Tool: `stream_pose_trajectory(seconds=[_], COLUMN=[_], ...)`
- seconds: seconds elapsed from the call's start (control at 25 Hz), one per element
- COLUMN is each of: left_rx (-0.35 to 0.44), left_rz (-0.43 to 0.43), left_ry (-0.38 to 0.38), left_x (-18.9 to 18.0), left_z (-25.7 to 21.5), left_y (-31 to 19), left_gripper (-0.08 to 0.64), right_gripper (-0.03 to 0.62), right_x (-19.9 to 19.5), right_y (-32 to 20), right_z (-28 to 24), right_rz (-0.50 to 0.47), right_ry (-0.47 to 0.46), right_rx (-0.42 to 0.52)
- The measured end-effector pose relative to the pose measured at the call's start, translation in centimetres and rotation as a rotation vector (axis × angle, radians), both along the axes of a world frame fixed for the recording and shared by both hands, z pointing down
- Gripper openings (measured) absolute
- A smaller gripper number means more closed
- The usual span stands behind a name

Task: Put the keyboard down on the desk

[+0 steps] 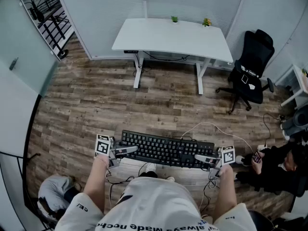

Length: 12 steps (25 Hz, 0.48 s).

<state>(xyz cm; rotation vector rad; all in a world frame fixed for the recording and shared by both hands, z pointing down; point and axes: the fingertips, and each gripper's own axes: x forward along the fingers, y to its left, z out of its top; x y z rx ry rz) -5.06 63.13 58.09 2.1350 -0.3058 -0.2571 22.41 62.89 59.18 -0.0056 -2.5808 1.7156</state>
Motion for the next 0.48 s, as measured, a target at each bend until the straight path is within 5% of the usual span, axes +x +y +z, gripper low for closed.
stream_pose_trajectory(seconds=[0.48], left_rx=[-0.01], left_rz=[-0.015], left_ry=[0.009], left_x=[-5.0], left_z=[1.0], left_y=[-1.3], left_gripper=[0.133], right_gripper=[0.124], right_x=[-4.9], right_y=[-1.8], right_z=[0.4], right_rz=[0.013], right_ry=[0.001], right_rx=[0.035])
